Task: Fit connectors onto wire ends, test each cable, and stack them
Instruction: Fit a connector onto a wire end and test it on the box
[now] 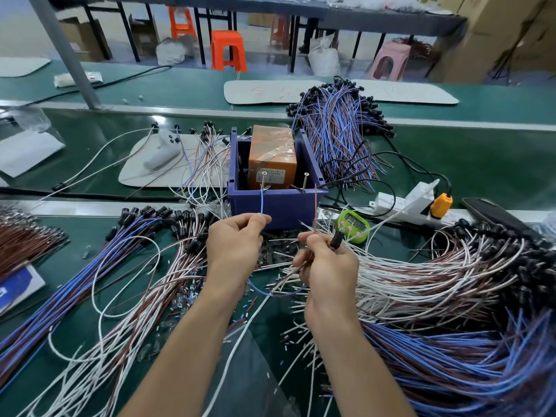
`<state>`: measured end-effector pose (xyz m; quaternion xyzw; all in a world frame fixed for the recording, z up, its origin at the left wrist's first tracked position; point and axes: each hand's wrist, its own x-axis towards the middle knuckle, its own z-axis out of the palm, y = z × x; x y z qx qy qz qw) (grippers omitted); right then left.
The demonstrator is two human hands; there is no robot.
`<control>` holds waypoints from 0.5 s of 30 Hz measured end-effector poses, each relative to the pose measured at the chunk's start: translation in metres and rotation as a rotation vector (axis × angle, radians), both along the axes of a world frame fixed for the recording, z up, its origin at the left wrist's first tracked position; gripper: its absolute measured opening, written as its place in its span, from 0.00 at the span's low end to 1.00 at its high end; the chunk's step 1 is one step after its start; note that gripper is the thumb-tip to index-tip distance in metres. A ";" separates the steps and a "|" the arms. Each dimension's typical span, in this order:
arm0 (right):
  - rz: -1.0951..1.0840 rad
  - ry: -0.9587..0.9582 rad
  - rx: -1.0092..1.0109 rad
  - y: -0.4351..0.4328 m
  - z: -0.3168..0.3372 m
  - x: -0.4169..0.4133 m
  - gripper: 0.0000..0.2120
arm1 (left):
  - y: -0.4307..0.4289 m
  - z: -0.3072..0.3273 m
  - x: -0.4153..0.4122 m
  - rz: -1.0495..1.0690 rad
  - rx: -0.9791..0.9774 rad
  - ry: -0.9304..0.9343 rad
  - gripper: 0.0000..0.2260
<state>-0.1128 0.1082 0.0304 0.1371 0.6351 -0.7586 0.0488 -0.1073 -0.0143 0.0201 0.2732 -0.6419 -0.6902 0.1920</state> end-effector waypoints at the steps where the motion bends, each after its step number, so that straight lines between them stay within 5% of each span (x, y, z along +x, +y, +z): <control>1: -0.001 0.002 0.001 0.000 0.000 0.000 0.12 | 0.000 0.000 0.000 -0.002 -0.001 0.000 0.12; 15: 0.003 0.004 -0.020 0.001 -0.003 -0.001 0.11 | 0.003 0.000 0.003 -0.014 -0.008 -0.011 0.12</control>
